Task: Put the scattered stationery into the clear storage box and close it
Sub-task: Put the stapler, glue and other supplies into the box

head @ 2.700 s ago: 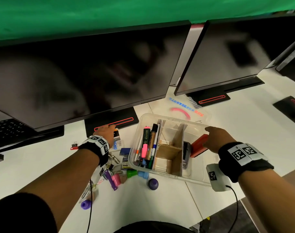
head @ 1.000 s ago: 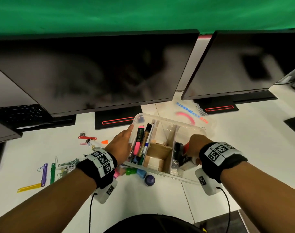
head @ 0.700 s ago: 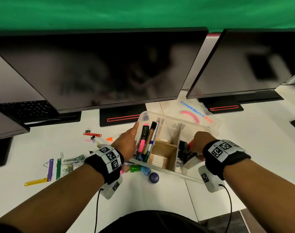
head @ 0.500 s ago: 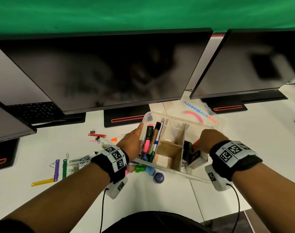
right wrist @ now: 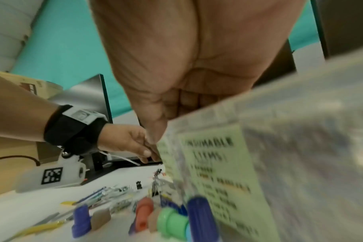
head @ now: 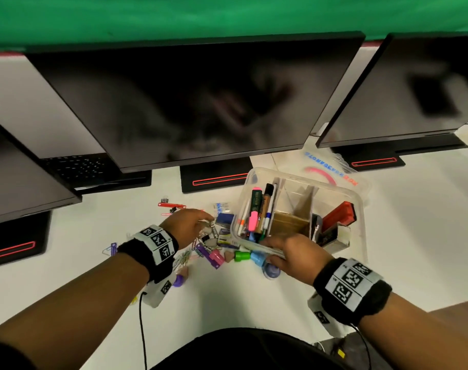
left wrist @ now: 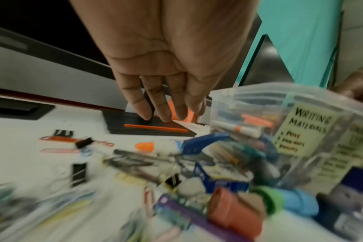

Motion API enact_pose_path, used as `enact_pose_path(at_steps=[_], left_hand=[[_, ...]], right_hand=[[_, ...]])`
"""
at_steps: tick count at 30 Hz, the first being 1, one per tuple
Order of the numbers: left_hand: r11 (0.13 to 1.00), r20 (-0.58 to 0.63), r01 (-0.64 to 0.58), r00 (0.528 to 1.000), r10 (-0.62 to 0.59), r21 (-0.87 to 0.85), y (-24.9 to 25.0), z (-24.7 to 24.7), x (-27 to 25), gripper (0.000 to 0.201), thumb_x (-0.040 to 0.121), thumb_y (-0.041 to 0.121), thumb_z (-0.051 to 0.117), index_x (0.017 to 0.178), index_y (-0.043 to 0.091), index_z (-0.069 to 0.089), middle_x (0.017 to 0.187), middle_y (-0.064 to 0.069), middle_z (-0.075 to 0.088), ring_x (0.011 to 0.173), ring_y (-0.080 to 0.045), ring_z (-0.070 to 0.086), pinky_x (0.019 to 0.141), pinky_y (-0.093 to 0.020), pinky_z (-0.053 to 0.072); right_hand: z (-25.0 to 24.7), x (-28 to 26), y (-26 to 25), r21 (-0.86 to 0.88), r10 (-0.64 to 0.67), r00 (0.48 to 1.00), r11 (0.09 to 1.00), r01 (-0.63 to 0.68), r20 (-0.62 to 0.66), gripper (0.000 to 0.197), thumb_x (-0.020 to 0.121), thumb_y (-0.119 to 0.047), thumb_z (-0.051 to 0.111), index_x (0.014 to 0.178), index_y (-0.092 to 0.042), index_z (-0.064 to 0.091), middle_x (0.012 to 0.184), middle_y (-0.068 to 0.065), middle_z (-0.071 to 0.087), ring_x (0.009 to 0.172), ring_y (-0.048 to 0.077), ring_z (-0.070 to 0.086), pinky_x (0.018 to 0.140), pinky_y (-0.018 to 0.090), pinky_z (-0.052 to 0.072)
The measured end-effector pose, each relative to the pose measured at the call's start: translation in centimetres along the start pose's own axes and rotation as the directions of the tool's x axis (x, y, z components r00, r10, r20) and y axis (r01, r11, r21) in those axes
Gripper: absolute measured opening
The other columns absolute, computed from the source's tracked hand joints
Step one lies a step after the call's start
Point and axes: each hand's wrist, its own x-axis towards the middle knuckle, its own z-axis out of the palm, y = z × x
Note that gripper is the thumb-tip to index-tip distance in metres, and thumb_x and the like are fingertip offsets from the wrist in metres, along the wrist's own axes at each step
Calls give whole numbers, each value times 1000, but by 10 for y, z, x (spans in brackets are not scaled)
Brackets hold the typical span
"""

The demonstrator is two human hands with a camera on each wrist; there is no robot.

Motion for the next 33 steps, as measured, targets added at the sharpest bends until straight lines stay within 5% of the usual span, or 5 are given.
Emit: enact_pose_path(at_steps=[4,11,20,30,33], left_hand=[[998,51,6,999,-9,59,-13,16,-10,36,94,8,44,124,22,61,136,-1,56,126,-20,50,106,-28,36],[999,118,8,993,-14,52,-19,42,-13,30,91,16,51,117,24,65,118,-3,63,110,-24,59,95,-32,47],[993,-30,3,1000,0,119,-17,22,27,29,90,14,53,116,21,63,120,-4,61,111,-22,54,96,-32,45],[972,22,7,1000,-13,234,6,41,74,60,89,26,57,143,28,32,152,-8,29,139,-29,26,114,-41,29],[969,59,-25,998,11,246,6,42,79,59,88,32,59,141,29,35,152,-11,30,140,-30,27,116,-41,26]], right_hand=[[16,-2,4,44,44,993,998,-39,-114,33,92,-29,50,124,-37,55,111,-4,69,96,20,65,80,30,51],[21,1,3,20,60,986,998,-58,-154,28,93,-29,51,120,-34,58,108,-5,69,93,18,65,76,25,46],[15,7,5,51,94,987,995,-88,-132,25,92,-31,52,116,-32,60,104,-7,70,89,17,65,76,29,51],[18,10,16,70,75,989,995,-66,-124,28,88,-40,48,115,-35,55,103,-9,69,91,16,65,78,36,54],[18,11,17,59,76,990,996,-69,-117,30,89,-40,48,118,-36,53,106,-8,68,94,17,64,79,36,53]])
